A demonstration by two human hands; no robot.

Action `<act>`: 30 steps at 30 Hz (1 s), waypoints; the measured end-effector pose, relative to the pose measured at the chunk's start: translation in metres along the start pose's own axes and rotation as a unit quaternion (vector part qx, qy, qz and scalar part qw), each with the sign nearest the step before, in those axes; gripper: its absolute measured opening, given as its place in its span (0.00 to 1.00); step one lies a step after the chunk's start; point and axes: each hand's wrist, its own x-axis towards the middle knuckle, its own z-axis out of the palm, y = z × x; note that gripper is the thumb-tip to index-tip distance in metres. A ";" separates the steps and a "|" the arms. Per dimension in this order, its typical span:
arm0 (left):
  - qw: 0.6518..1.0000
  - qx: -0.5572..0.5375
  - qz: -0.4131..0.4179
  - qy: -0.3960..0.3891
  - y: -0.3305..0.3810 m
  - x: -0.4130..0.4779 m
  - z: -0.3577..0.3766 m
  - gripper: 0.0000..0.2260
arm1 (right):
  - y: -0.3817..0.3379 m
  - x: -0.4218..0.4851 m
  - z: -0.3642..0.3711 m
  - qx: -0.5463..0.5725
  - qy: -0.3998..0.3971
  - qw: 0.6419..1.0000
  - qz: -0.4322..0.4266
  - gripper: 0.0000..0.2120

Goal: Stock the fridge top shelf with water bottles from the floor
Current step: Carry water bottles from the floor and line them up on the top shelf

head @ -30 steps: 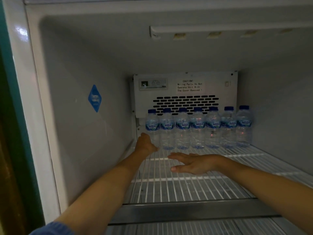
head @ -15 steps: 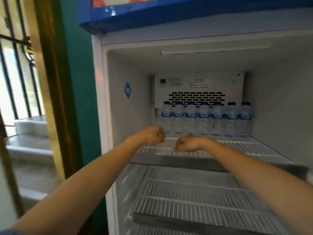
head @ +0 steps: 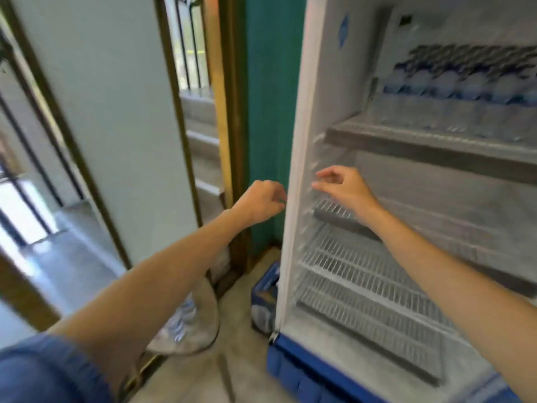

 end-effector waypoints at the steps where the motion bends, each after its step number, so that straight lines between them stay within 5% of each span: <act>1: 0.999 0.000 -0.028 -0.016 -0.021 -0.019 0.007 0.09 | 0.014 -0.010 0.024 0.005 -0.025 0.999 0.024 0.13; 11: 0.954 -0.051 -0.268 -0.124 -0.225 -0.250 0.097 0.07 | 0.122 -0.170 0.273 -0.011 -0.232 0.942 0.241 0.21; 18: 0.867 -0.127 -0.463 -0.136 -0.310 -0.400 0.182 0.10 | 0.201 -0.295 0.389 0.003 -0.287 0.881 0.376 0.22; 24: 0.807 -0.154 -0.559 -0.106 -0.371 -0.500 0.303 0.13 | 0.306 -0.373 0.483 -0.014 -0.366 0.838 0.405 0.23; 30: 0.785 -0.205 -0.584 -0.014 -0.438 -0.567 0.477 0.20 | 0.446 -0.417 0.608 0.011 -0.370 0.846 0.384 0.28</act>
